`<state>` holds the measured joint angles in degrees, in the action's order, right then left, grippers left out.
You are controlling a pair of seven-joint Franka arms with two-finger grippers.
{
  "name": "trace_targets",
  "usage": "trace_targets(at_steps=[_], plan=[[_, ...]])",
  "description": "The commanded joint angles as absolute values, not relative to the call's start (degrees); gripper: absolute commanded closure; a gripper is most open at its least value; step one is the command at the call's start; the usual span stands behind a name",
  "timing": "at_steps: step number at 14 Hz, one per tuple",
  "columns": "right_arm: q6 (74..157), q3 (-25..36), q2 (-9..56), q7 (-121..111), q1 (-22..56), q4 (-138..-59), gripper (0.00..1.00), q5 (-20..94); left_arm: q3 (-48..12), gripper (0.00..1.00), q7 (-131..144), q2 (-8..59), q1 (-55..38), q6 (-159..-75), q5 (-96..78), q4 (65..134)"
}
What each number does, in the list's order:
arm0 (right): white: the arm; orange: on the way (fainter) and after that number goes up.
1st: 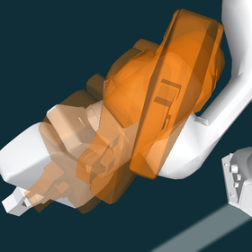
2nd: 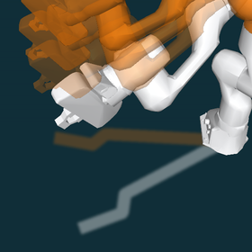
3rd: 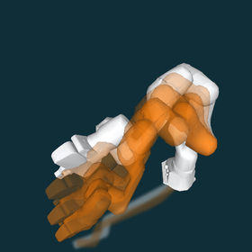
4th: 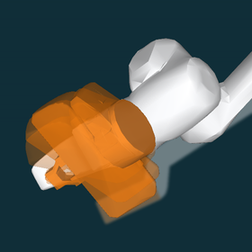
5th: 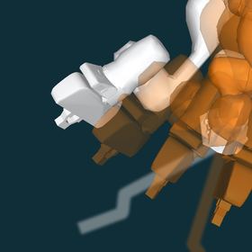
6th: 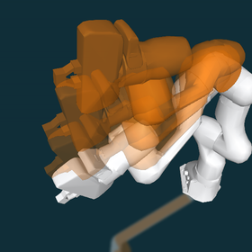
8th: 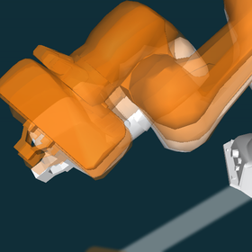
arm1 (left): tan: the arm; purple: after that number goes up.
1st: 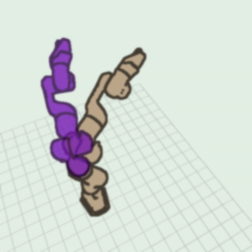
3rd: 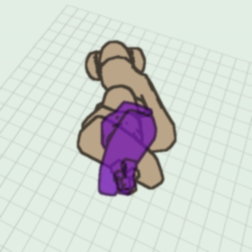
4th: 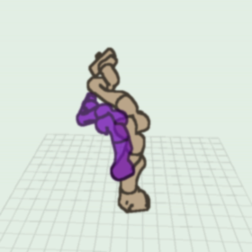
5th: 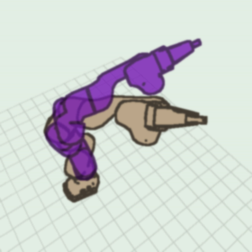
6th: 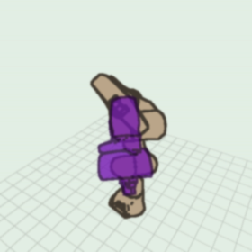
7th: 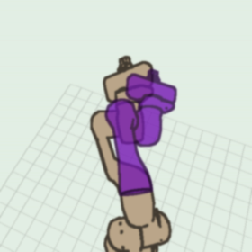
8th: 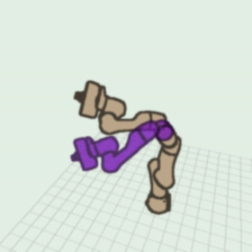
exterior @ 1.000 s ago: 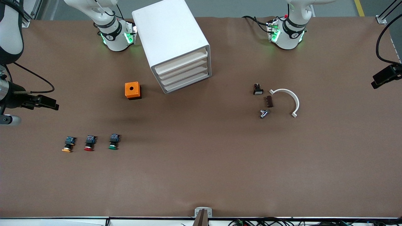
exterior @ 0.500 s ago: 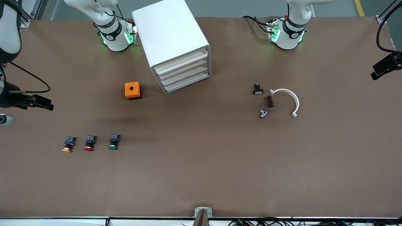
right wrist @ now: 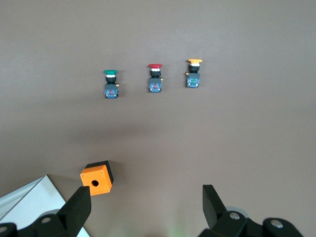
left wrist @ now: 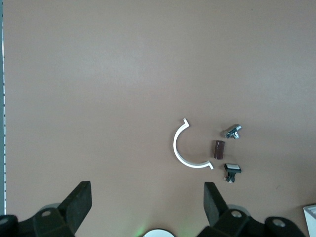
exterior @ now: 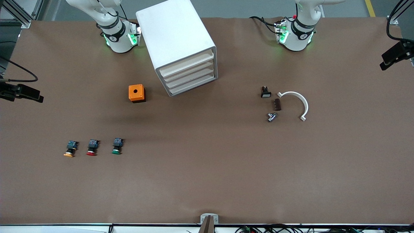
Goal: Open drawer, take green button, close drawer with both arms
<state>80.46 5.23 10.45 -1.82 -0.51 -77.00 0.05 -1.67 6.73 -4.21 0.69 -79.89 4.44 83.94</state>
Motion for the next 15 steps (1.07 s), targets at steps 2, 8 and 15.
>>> trace_targets(at_steps=[2,8,15], plan=[[77.4,4.3,8.7,-1.7,-1.5,-75.8,0.0,0.6,-3.0,0.0,5.7,-9.7,0.4,-85.8,2.9,93.8],[80.0,4.5,1.3,-1.8,-1.8,-83.6,0.0,0.8,-5.3,0.0,6.1,-11.7,0.1,-88.1,1.1,96.7],[84.7,4.4,-3.9,-2.0,-1.7,-90.9,0.0,0.6,-5.3,0.0,7.9,-8.4,-0.3,-86.4,-0.4,94.7]])
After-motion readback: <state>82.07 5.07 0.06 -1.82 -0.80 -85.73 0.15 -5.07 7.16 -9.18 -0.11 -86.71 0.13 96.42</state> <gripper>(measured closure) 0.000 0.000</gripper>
